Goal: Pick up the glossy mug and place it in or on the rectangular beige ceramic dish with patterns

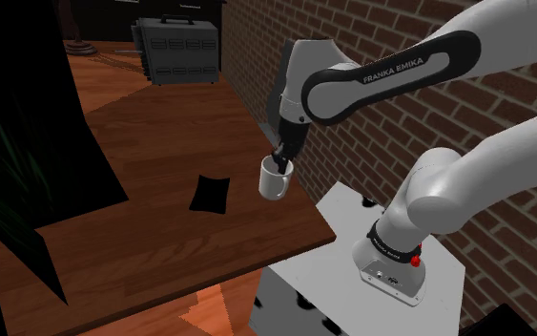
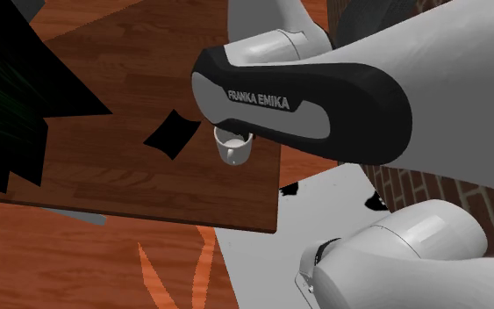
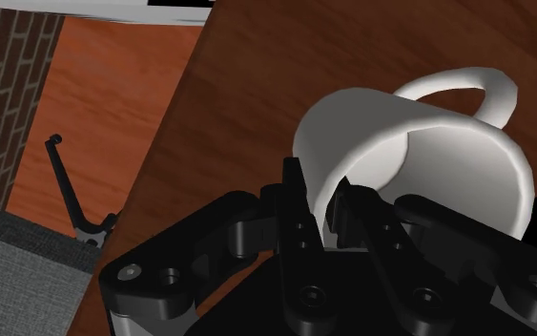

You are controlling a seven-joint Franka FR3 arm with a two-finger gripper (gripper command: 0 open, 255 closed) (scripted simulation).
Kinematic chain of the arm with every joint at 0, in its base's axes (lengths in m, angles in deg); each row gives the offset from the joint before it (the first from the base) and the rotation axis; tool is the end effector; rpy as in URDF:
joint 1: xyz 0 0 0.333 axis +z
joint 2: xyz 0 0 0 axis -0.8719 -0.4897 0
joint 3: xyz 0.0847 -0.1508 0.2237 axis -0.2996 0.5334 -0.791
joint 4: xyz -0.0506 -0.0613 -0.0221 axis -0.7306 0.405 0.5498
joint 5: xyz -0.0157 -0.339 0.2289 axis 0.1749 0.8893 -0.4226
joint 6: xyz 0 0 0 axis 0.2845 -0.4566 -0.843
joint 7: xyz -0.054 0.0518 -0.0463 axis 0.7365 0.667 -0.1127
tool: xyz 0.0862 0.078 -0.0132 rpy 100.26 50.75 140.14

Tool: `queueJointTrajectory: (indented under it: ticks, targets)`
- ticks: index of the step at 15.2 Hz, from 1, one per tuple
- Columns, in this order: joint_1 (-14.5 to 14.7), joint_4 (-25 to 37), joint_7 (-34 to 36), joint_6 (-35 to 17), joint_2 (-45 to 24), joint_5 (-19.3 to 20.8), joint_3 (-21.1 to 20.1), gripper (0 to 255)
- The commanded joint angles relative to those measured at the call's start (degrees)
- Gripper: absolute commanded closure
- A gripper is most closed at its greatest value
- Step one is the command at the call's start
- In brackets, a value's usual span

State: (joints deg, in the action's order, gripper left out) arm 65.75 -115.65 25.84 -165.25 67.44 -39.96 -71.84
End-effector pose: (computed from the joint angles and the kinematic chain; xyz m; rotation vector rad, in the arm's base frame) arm 0.3780 0.0861 0.3250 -3.0888 -0.0005 0.0482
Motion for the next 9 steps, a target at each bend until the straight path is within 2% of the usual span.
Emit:
queueJointTrajectory:
  ticks: [1, 9]
  targets:
    - [-0.04, 0.95, 0.12, 1.88, 0.92, 0.14, 0.11, 255]
    - [-0.2, 5.2, 0.53, 9.22, 4.01, 0.69, 0.61, 255]
